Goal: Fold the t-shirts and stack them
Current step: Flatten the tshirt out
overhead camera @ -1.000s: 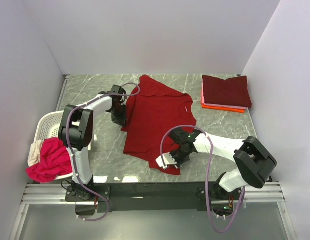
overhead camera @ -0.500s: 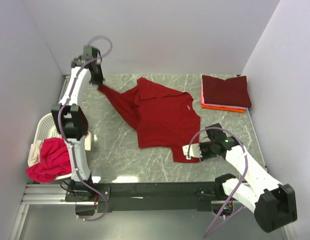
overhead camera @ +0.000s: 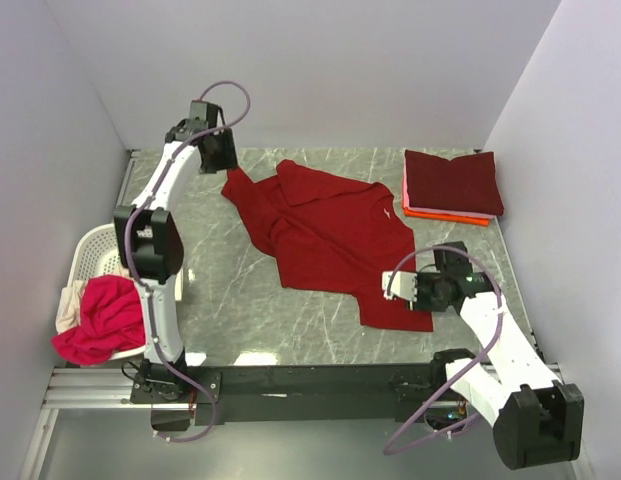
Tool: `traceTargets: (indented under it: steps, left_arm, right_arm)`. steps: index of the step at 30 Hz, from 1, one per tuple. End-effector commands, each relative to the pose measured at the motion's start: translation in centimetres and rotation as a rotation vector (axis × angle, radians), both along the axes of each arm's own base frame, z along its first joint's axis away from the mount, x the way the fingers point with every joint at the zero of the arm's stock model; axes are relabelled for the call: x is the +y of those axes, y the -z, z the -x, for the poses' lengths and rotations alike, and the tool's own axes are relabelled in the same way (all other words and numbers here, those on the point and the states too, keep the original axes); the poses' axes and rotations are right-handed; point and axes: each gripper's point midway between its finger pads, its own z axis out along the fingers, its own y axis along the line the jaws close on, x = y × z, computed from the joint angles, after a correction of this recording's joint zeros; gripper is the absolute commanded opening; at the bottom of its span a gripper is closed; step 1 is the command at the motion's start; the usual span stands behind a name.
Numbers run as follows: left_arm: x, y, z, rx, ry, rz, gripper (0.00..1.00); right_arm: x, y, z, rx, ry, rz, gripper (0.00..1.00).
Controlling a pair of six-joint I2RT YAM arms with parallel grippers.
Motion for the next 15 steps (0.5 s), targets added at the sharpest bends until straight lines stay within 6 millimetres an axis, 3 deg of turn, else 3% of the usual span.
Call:
traceTargets:
  steps: [1,2,3,4,5,6,7,8,9,11,13,15]
  left_arm:
    - [-3.1,-7.4,3.9,-0.138,0.160,0.051,0.60]
    - [-4.0,-3.6,6.4,-0.043,0.193,0.055,0.60]
    - [-4.7,-2.6,8.0,-0.014,0.212,0.054,0.60]
    - [-6.2,-3.5,9.9,-0.037,0.226,0.080,0.60]
    - [-6.5,1.2,13.3,0.074,0.232,0.089,0.59]
    - [-7.2,2.4,15.1,0.097,0.237,0.111,0.59]
    - [-8.9,1.6,16.3,0.051,0.236,0.172,0.59]
    - [-8.9,5.1,19.2,0.134,0.219,0.175,0.59]
    - [-9.4,5.2,20.4,0.127,0.203,0.184,0.60]
    - [-10.4,7.4,22.2,0.149,0.154,0.266,0.62]
    - [-11.1,8.1,22.7,0.150,0.105,0.347,0.62]
    - [-10.4,9.6,22.2,0.150,0.031,0.335,0.64]
  right_arm:
    - [4.3,-3.6,-0.6,-0.010,-0.061,-0.231,0.53]
    - [5.4,-4.6,-0.7,-0.002,-0.083,-0.289,0.54]
    - [6.9,-5.0,-0.1,0.031,-0.117,-0.352,0.55]
    - [8.2,-5.4,0.2,0.058,-0.134,-0.405,0.56]
    - [9.8,-5.7,0.4,0.117,-0.124,-0.482,0.56]
    - [10.9,-5.6,0.5,0.144,-0.127,-0.503,0.56]
    - [12.7,-5.7,0.3,0.145,-0.167,-0.518,0.56]
    - [13.4,-4.7,0.3,0.175,-0.163,-0.495,0.56]
    - [15.0,-4.6,0.1,0.171,-0.172,-0.501,0.56]
    - [15.5,-3.1,-0.2,0.194,-0.119,-0.452,0.56]
    - [16.1,-2.4,-0.4,0.194,-0.116,-0.430,0.56]
    - [15.8,-1.2,-0.4,0.214,-0.084,-0.384,0.56]
